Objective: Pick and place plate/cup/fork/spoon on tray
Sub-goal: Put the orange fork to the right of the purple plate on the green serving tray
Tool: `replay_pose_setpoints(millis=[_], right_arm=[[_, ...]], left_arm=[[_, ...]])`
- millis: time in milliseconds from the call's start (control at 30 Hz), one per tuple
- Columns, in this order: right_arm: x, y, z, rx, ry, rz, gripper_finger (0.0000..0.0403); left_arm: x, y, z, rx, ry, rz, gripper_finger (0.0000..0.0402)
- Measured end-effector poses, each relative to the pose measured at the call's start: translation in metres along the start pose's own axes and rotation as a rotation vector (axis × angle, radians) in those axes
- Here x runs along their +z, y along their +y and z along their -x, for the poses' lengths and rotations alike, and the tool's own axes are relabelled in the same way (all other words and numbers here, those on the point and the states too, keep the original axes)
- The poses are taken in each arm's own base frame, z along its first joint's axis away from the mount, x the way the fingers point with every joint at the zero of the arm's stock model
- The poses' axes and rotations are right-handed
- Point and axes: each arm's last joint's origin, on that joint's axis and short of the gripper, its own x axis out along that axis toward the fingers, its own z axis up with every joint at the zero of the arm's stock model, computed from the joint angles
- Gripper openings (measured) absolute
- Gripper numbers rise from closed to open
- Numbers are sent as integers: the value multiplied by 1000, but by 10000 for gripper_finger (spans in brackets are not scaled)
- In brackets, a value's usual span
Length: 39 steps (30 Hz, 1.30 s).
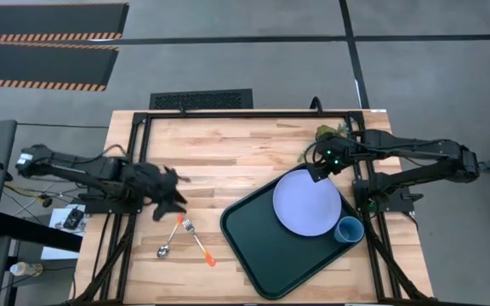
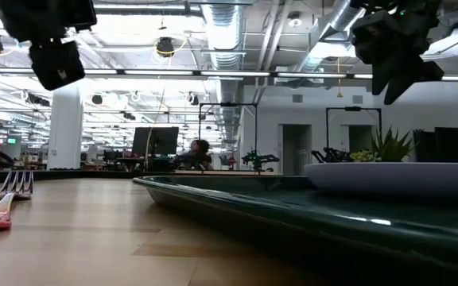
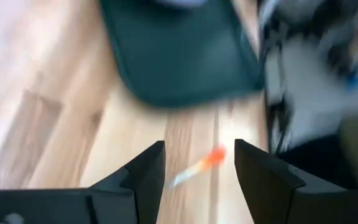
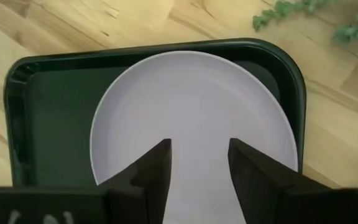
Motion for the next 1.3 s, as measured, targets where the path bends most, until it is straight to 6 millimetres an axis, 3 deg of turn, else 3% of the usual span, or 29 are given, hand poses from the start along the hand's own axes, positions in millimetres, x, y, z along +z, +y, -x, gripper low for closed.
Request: replay_pose_setpoints(millis=[300,633,1300], right_arm=[[0,0,0,0,0,17,179],[0,0,0,-1,0,30,181],[-1,-1,0,-6,6,56,175]], left_arm=[[-13,-20,-58,9,332,-410,176],[-27,-17,-106,11,447,-650,176],[-46,-4,-146,19,582,-744,175]])
